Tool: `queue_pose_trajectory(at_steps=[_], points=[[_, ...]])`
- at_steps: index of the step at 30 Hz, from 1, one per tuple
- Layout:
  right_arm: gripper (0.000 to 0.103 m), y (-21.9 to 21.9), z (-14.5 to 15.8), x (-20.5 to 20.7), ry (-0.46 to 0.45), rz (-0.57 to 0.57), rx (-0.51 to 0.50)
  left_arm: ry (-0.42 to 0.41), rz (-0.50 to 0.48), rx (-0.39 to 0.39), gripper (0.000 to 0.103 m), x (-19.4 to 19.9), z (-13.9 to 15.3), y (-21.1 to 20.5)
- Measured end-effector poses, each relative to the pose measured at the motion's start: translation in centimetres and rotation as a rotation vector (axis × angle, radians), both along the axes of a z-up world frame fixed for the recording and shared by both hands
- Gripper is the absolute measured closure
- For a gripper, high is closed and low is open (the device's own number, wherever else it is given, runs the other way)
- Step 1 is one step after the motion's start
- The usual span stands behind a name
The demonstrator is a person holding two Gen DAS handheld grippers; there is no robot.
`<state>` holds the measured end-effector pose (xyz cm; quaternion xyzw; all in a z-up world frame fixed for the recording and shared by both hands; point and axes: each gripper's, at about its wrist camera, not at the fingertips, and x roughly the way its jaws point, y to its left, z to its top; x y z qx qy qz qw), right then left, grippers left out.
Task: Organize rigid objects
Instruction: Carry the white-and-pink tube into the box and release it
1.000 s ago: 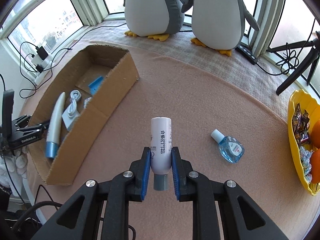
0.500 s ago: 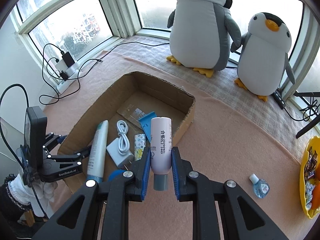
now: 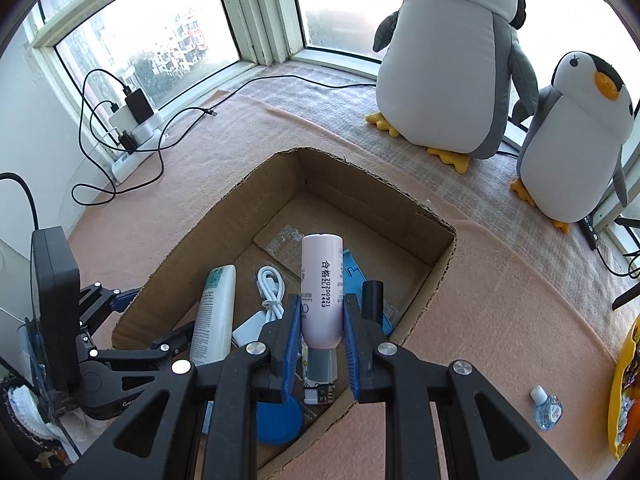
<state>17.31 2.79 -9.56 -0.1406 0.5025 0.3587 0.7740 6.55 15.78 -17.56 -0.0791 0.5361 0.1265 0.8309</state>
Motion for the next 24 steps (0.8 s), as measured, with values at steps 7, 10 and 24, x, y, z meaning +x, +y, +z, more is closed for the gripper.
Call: queue_pose_trajectory(at_steps=[7, 10, 24], points=[[0.085, 1.4, -1.0, 0.1, -0.003, 0.012, -0.022, 0.001, 0.000, 0.000, 0.034, 0.0, 0.0, 0.0], [0.085, 1.7, -1.1, 0.0, -0.005, 0.019, -0.024, 0.000, 0.000, 0.000, 0.034, 0.0, 0.0, 0.0], [0.055, 0.7, 0.0, 0.1, -0.048, -0.012, 0.042, -0.001, 0.000, 0.001, 0.034, 0.0, 0.0, 0.0]])
